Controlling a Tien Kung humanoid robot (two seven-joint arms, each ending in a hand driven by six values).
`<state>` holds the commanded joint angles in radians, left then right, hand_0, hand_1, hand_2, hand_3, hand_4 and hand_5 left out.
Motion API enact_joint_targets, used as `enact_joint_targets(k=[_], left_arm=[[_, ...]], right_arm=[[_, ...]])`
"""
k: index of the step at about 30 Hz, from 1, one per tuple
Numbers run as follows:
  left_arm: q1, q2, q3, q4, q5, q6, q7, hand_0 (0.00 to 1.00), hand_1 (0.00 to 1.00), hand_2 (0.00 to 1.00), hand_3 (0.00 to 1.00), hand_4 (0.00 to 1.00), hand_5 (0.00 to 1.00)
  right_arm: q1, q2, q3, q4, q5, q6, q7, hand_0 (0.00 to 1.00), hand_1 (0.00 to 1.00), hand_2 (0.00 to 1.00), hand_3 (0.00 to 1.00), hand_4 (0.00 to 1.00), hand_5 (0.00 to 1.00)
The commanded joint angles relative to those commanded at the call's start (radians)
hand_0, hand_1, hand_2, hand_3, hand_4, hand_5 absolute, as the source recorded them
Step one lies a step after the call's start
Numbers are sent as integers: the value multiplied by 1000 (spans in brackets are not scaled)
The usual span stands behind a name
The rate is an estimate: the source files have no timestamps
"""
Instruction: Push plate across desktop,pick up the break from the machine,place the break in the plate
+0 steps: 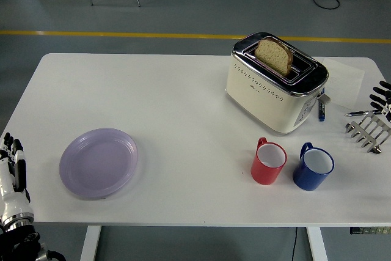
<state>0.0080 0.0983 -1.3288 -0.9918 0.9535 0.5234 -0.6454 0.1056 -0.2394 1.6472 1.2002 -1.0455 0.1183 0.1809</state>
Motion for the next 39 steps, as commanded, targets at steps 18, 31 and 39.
enact_joint_targets(k=[18,31,39], left_arm=[[-43,-9,64,99,25,-61,0,920,941,981,966,542,998],[-69,-6,115,122,22,-92,0,918,935,978,968,540,998],[-82,-1,136,128,10,-99,0,915,935,980,970,540,998]], right_arm=[[0,2,0,-5,3,-2,0,859,772,777,794,507,530],[7,9,5,-6,1,-2,1,859,772,777,793,504,532],[11,11,11,-7,1,-2,3,859,773,777,793,504,533]])
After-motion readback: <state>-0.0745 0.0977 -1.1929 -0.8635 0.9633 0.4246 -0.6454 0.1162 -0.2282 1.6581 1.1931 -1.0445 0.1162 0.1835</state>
